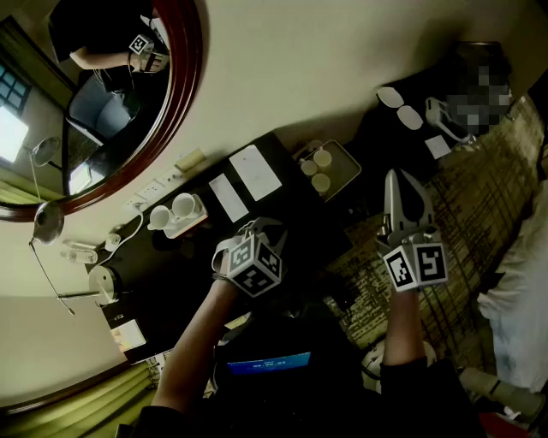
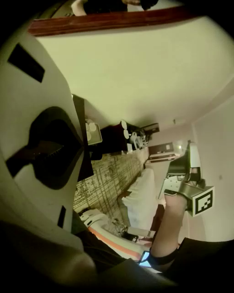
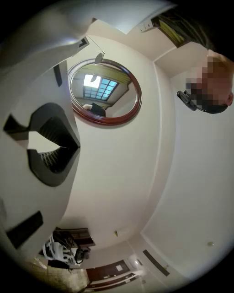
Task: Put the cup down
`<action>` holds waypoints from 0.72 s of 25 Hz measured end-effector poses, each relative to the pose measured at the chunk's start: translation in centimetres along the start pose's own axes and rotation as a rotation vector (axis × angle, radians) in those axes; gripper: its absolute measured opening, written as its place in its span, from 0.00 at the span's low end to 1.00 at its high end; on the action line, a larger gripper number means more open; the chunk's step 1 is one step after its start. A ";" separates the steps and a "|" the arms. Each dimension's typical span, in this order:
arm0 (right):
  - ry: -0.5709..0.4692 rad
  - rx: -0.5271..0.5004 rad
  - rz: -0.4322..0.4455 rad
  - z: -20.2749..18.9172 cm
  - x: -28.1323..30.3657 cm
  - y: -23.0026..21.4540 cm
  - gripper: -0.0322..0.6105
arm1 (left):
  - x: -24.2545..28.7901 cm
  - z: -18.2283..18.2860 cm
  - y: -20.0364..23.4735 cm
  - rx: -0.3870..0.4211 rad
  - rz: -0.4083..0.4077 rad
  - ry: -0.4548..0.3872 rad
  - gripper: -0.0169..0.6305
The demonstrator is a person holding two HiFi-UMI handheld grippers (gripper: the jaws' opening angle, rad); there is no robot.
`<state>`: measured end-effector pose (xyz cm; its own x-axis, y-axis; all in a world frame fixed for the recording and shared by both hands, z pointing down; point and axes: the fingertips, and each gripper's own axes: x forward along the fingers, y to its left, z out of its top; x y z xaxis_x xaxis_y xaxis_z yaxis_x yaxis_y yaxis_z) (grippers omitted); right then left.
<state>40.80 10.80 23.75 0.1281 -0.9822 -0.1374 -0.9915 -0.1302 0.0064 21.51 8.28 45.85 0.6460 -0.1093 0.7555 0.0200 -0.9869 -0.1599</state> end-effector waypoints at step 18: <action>0.240 0.096 0.518 -11.5 9.4 25.3 0.06 | -16.3 -16.1 8.4 -0.505 0.541 -0.181 0.03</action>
<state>17.21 -3.34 34.03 -0.3836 -0.9193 0.0884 -0.9227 0.3775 -0.0786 -1.15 -0.14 42.46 0.5819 -0.6153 0.5318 -0.6587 -0.7401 -0.1356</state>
